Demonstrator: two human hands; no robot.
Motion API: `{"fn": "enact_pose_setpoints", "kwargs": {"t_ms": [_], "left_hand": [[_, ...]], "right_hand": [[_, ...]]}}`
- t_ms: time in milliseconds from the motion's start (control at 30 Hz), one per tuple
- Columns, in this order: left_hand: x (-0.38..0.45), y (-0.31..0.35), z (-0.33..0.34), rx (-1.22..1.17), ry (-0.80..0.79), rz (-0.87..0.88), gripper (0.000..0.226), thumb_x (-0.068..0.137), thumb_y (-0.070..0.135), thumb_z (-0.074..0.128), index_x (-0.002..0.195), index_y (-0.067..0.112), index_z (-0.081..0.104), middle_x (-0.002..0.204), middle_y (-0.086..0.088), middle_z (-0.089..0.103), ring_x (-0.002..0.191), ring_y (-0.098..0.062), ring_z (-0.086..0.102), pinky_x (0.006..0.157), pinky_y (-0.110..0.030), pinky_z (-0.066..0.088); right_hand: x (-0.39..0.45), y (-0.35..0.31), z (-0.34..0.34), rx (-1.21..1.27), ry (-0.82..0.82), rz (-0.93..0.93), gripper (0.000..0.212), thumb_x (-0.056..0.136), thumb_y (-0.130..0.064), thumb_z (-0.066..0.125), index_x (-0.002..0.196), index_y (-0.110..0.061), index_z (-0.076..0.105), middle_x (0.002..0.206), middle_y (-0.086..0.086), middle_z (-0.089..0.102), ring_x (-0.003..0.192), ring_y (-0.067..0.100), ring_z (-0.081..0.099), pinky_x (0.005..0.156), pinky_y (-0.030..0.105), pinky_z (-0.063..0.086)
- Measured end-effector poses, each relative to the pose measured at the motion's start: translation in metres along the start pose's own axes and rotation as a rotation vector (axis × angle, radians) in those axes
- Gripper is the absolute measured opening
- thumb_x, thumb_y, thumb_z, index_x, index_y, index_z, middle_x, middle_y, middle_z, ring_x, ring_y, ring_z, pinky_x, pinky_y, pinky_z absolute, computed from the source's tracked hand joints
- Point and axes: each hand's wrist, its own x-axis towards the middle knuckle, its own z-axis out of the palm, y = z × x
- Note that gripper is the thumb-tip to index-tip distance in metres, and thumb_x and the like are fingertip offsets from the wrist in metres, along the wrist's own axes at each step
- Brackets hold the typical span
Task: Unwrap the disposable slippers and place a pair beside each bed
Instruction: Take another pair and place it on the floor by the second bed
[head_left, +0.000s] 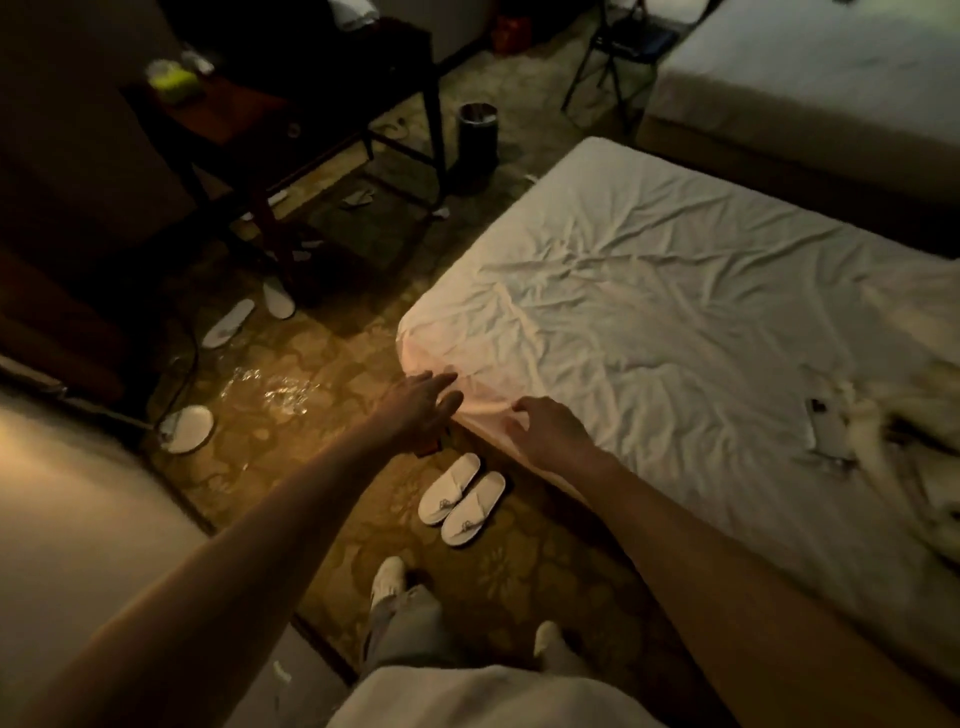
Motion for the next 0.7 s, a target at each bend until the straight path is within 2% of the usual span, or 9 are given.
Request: {"fn": "enact_pose_setpoints", "kwargs": {"t_ms": [200, 367, 533, 700], "left_hand": [[0.065, -0.003, -0.021, 0.223, -0.131, 0.242, 0.058, 0.103, 0.058, 0.027, 0.156, 0.035, 0.029, 0.167, -0.010, 0.024, 0.153, -0.034, 0.023, 0.119, -0.061, 0.025], [0.088, -0.018, -0.049, 0.344, -0.193, 0.422, 0.062, 0.100, 0.062, 0.030, 0.155, 0.034, 0.032, 0.165, -0.012, 0.029, 0.150, -0.035, 0.030, 0.118, -0.060, 0.027], [0.093, -0.044, -0.078, 0.399, -0.273, 0.495, 0.062, 0.102, 0.060, 0.029, 0.157, 0.032, 0.029, 0.167, -0.012, 0.022, 0.151, -0.037, 0.026, 0.117, -0.064, 0.024], [0.102, -0.054, -0.107, 0.385, -0.238, 0.508, 0.063, 0.102, 0.062, 0.026, 0.158, 0.032, 0.026, 0.168, -0.011, 0.020, 0.152, -0.037, 0.023, 0.118, -0.066, 0.021]], "right_hand": [[0.027, -0.023, 0.000, 0.011, 0.108, 0.238, 0.054, 0.102, -0.048, 0.048, 0.144, -0.015, 0.052, 0.146, 0.014, 0.055, 0.136, 0.032, 0.048, 0.113, 0.043, 0.041], [0.021, -0.069, 0.013, 0.044, 0.166, 0.451, 0.061, 0.098, -0.058, 0.046, 0.146, -0.020, 0.049, 0.151, 0.013, 0.049, 0.141, 0.033, 0.042, 0.116, 0.048, 0.037], [0.011, -0.105, 0.027, 0.097, 0.217, 0.518, 0.056, 0.100, -0.052, 0.049, 0.143, -0.015, 0.054, 0.148, 0.015, 0.052, 0.138, 0.033, 0.047, 0.115, 0.043, 0.039], [0.016, -0.118, 0.028, 0.118, 0.241, 0.521, 0.056, 0.100, -0.051, 0.051, 0.143, -0.016, 0.055, 0.149, 0.013, 0.054, 0.137, 0.032, 0.048, 0.114, 0.042, 0.040]]}}
